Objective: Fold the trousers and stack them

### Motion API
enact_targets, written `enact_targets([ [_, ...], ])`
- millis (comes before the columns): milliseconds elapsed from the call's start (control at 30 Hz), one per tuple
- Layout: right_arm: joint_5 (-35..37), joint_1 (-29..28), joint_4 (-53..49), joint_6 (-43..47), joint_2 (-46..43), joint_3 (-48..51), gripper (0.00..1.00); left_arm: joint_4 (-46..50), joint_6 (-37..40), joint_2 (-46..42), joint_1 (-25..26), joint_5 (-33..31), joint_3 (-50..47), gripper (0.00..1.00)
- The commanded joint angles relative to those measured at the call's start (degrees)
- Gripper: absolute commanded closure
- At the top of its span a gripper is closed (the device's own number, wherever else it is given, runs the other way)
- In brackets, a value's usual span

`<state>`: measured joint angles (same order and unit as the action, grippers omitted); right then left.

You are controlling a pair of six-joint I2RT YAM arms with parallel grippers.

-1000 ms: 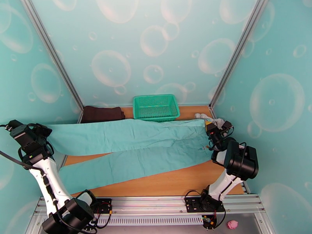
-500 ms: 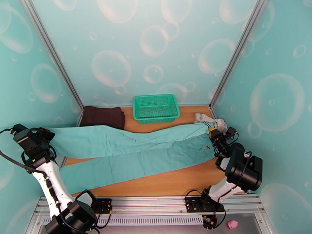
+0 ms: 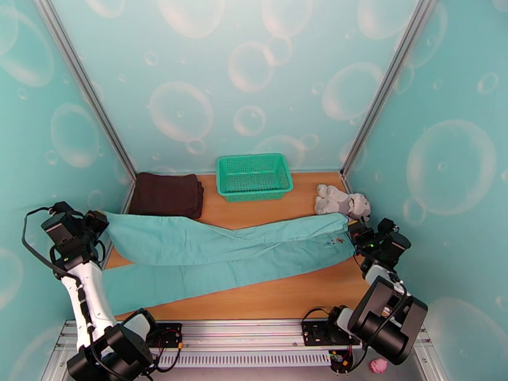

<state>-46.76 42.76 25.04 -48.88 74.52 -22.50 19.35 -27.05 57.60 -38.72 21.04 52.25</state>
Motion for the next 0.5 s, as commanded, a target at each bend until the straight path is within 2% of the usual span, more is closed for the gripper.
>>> enact_targets([
  [0,-1.1,1.0,0.8,3.2,1.8,1.1,1.0,-0.5,-1.0,-1.2,-0.8,-2.1,-0.5,1.0],
  [133,-1.0,2.6,-2.8,6.0,1.0,0.1,1.0,-1.4,-2.2,-3.2,-3.0,-2.8,-2.0,1.0],
  [333,-0.7,10.2,-10.2,11.6,-0.2,-1.4,1.0,-1.7,-3.2,-4.8,-5.4,-4.5,-2.6,1.0],
  [467,-1.3,12.5,-9.6,13.2,1.9,-1.7,1.0,-2.7,-5.0,-4.6,-7.7,-4.5,-4.8,1.0],
])
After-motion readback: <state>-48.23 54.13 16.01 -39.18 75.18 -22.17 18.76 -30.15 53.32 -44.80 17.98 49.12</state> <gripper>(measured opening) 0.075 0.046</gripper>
